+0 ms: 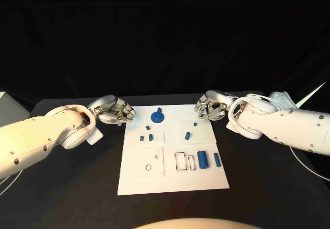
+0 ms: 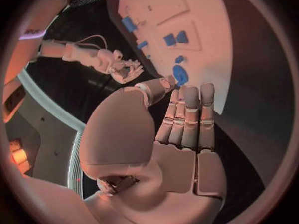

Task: Assemble the parts on the task board

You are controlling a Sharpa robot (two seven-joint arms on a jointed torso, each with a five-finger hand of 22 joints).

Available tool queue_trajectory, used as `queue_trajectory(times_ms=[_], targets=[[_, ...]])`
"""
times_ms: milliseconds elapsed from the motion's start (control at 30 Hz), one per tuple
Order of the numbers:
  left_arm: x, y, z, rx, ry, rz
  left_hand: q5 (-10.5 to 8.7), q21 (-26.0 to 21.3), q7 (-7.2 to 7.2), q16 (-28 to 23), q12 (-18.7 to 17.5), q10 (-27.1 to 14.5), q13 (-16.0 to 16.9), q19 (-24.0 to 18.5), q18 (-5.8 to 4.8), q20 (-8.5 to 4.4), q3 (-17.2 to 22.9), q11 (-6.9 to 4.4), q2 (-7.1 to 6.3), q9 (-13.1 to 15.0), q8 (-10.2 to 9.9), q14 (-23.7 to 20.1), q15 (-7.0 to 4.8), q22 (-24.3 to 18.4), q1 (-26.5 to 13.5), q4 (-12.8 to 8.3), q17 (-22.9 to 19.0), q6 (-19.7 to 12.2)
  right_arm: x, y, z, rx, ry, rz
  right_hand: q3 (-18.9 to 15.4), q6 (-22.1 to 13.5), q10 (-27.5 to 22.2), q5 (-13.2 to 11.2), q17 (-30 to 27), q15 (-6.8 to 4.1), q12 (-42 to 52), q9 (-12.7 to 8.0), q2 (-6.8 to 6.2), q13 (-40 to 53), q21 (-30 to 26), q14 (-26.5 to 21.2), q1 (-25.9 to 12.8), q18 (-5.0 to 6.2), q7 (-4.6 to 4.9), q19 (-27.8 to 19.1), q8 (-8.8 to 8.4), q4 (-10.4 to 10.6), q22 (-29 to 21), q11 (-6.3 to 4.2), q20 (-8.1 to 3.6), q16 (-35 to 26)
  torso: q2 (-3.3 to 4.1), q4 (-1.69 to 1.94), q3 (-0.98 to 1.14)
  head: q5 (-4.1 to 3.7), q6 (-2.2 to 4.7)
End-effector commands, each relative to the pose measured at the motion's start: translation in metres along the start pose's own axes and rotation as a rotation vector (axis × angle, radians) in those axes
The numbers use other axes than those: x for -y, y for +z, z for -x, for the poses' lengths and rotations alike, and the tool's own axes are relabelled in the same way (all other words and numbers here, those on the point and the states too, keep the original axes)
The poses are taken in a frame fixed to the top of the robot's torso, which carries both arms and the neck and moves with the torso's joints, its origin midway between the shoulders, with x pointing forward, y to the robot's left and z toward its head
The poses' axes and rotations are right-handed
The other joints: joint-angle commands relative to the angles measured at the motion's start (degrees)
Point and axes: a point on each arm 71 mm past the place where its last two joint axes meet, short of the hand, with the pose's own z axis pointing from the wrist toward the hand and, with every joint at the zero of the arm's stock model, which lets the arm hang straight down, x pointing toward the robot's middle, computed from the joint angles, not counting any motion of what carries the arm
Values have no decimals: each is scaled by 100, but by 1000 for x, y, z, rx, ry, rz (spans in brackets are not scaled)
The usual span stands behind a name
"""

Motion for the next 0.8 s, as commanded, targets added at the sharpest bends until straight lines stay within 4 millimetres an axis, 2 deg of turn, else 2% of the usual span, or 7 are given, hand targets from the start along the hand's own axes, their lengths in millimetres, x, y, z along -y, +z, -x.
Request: queue_trajectory(times_ms=[33,133,233,333,433,467,800], targets=[[9,-8,4,75,-358,-145,11,-60,13,-64,22,-64,9,-35,39,1,-57,9,8,6,-25,-37,4,-35,-62,16,-36,-23,-3,-1,-7,-31,-240,11,86,24,-289,-48,801,45,-35,13,-78,-15,163,225,-145,13,16,54,-54,-6,141,52,21,860,-7,14,-9,-53,13],[9,-15,5,93,-446,-166,12,-71,14,-72,28,-69,11,-35,39,2,-65,10,16,6,-27,-38,6,-42,-64,21,-42,-24,-4,-1,-12,-23,-272,14,-40,-65,-869,-73,767,123,-10,11,-118,-16,162,34,-152,15,55,-49,-122,-79,198,135,89,917,-10,19,-11,-73,11],[9,-19,4,103,-499,-177,13,-74,14,-74,31,-69,12,-34,39,2,-69,10,19,7,-27,-36,6,-44,-66,23,-43,-25,-6,-1,-17,-26,-290,14,-125,-76,-931,-81,922,126,17,13,-113,-15,163,38,-164,15,60,-58,-133,-84,213,146,106,1072,-9,25,-12,-88,4],[10,-22,4,109,-526,-183,13,-83,16,-78,38,-70,14,-31,40,3,-78,10,27,8,-28,-33,6,-50,-71,29,-47,-25,-8,0,-21,-35,-301,15,-221,-67,-906,-84,1440,126,115,25,-66,-3,221,146,-167,24,60,10,-139,-75,269,140,117,1590,-9,24,-16,-89,3],[10,-25,5,115,-542,-191,12,-98,20,-84,47,-78,17,-26,40,6,-101,13,29,10,-29,-27,9,-62,-87,40,-53,-26,-10,0,-27,-51,-310,17,-227,-35,-840,-68,1826,123,202,38,-42,1,309,209,-171,21,60,82,-134,-64,360,134,116,1974,-1,10,-3,-70,7],[11,-26,5,117,-545,-193,11,-106,21,-86,52,-81,18,-24,39,7,-116,14,28,11,-31,-23,10,-68,-99,48,-56,-28,-10,0,-28,-55,-311,19,-203,-16,-792,-59,1982,119,245,45,-38,1,484,226,-178,-9,56,182,-131,-56,577,128,114,2131,-1,11,0,-75,6],[11,-31,6,125,-556,-201,11,-126,24,-90,63,-92,22,-16,40,10,-147,15,28,12,-37,-15,13,-83,-116,60,-62,-38,-13,3,-42,-84,-312,21,-81,75,-659,-15,2200,101,326,74,-19,0,729,238,-222,-47,10,292,-101,-12,898,90,100,2374,4,22,6,-79,0]])
